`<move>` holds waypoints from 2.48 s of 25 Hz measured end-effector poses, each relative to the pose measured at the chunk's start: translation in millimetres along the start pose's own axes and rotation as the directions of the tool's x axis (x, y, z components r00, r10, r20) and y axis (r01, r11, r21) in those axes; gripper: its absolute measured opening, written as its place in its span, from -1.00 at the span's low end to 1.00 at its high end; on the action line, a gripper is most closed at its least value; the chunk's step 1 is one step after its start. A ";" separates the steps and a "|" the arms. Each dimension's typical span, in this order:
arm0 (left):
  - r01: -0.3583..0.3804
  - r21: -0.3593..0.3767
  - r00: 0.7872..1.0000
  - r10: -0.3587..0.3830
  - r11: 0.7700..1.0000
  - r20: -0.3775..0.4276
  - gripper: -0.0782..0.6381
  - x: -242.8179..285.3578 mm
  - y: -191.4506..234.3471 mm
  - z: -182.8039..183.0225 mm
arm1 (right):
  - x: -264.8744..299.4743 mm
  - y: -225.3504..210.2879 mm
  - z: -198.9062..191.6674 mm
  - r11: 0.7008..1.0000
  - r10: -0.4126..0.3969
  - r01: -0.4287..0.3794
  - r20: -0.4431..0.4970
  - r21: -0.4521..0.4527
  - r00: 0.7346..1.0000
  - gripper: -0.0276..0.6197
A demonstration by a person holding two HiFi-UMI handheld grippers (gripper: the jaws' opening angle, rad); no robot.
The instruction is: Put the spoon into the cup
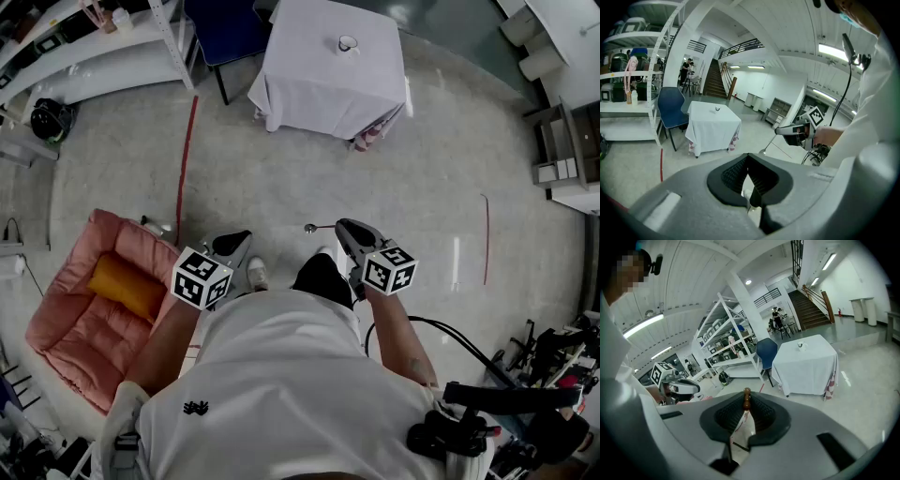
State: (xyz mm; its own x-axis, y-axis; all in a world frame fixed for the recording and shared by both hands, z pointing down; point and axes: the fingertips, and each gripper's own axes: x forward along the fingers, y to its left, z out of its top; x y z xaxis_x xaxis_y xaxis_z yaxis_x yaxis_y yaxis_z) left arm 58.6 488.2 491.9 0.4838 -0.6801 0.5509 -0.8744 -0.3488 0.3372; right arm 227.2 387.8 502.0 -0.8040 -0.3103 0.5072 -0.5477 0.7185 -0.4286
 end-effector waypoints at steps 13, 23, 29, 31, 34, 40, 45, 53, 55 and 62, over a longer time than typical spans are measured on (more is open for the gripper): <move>0.041 0.029 0.999 -0.042 0.999 0.029 -0.75 69.2 54.3 71.3 | 72.0 -55.9 47.8 0.997 0.042 -0.042 0.003 0.058 0.999 -0.78; -0.020 0.066 0.999 0.017 0.998 0.039 -0.75 148.3 94.8 180.7 | 118.8 -148.8 154.9 0.996 0.091 -0.092 0.046 0.012 0.995 -0.78; 0.008 0.032 0.999 -0.009 0.999 0.031 -0.75 184.2 117.9 214.0 | 144.6 -191.3 179.7 0.995 0.075 -0.078 0.045 0.057 0.996 -0.78; 0.014 0.024 1.000 -0.015 1.000 0.024 -0.75 190.9 137.9 222.9 | 160.6 -198.0 190.2 0.995 0.064 -0.067 0.044 0.075 0.997 -0.78; 0.037 0.027 0.999 -0.038 0.999 0.020 -0.75 200.5 171.6 240.6 | 184.6 -206.3 215.6 0.995 0.036 -0.040 0.055 0.086 0.998 -0.78; 0.102 0.063 0.994 -0.105 0.993 0.031 -0.75 224.1 238.7 294.0 | 225.4 -233.9 279.2 0.992 -0.061 0.050 0.101 0.113 0.993 -0.78; 0.177 0.109 0.984 -0.178 0.978 -0.001 -0.75 235.8 276.2 327.5 | 249.8 -259.3 327.6 0.979 -0.152 0.128 0.149 0.161 0.977 -0.78; 0.195 0.089 0.981 -0.192 0.977 -0.040 -0.75 266.3 327.9 347.7 | 276.6 -315.4 383.6 0.959 -0.246 0.211 0.189 0.188 0.951 -0.78; 0.191 0.092 0.981 -0.188 0.977 -0.043 -0.75 280.5 326.9 358.6 | 279.5 -342.1 398.5 0.957 -0.255 0.218 0.194 0.191 0.947 -0.78; 0.107 0.083 0.994 -0.104 0.991 -0.034 -0.75 334.1 325.7 413.6 | 306.2 -442.6 442.1 0.962 -0.235 0.202 0.173 0.186 0.956 -0.78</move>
State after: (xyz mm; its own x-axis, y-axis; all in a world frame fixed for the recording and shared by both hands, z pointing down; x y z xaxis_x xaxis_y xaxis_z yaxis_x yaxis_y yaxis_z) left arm -80.0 -119.3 470.0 0.5733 -0.6176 0.5384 -0.8178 -0.4719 0.3294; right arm 121.1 -300.4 516.5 -0.6805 -0.5735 0.4561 -0.7323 0.5126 -0.4482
